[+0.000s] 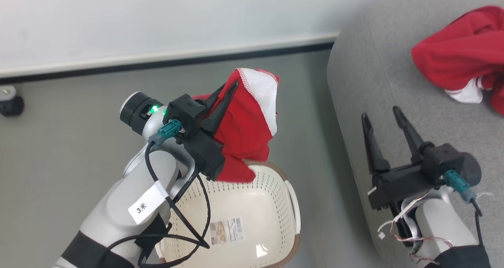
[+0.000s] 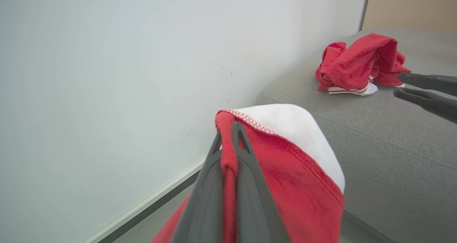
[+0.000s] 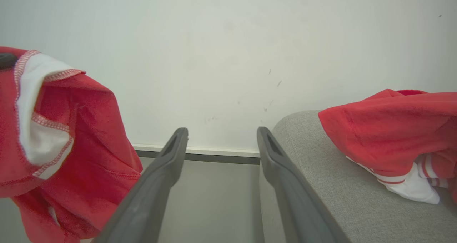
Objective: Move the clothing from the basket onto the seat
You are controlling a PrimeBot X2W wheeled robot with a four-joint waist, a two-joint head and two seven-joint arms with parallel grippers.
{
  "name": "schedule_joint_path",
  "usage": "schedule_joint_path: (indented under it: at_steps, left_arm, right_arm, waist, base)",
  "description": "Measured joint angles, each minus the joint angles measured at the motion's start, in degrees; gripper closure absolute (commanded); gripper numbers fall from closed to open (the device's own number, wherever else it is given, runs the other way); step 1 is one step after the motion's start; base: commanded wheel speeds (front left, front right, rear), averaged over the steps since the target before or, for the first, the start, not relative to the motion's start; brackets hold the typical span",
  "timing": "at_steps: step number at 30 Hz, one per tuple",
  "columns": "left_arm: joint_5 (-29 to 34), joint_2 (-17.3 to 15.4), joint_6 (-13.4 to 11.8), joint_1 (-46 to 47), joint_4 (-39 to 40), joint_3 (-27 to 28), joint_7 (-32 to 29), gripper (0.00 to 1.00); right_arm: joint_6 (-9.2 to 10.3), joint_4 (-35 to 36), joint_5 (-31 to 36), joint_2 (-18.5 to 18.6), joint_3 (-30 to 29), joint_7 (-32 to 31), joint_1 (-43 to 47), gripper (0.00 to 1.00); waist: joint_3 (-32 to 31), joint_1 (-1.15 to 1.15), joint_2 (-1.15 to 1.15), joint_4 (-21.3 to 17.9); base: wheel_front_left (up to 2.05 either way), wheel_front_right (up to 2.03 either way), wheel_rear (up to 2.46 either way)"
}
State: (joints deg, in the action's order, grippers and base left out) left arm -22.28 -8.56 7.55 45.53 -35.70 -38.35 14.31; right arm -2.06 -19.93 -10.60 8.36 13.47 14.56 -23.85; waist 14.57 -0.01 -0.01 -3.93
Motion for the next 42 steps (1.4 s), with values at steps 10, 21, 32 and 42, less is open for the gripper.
schedule_joint_path:
  at_steps: [10, 21, 32, 42]
  left_arm:
    - [-2.8, -0.2, 0.0, -1.4, 1.7, -2.2, 0.0, 1.0]
    - [-5.6, 0.7, 0.0, -4.5, 2.7, -5.4, 0.0, 1.0]
    - [-6.9, 1.5, 0.0, -8.8, 6.7, -8.2, -1.0, 1.0]
    - [-8.5, 1.5, 0.0, -10.8, 10.6, -9.1, -3.1, 1.0]
  right_arm:
    - [-2.07, -3.1, 0.6, 0.1, 3.2, 0.0, 1.8, 0.0]
    - [-4.04, -9.5, 1.0, -1.3, 9.0, 0.1, 2.0, 0.0]
    - [-5.0, -15.6, 1.0, -2.3, 13.6, 0.1, -1.3, 0.0]
    - [-5.02, -20.0, -1.1, -3.2, 20.5, 0.1, -6.0, 0.0]
  waist:
    - [-7.6, 0.0, 0.01, 0.9]
    - [-15.9, 0.01, 0.0, 1.4]
    - [-23.1, 0.0, 0.01, 2.1]
    - [-24.6, 0.01, 0.01, 4.0]
  base:
    - [0.0, 0.0, 0.0]
    - [0.0, 0.0, 0.0]
    - [0.0, 0.0, 0.0]
    - [0.0, 0.0, 0.0]
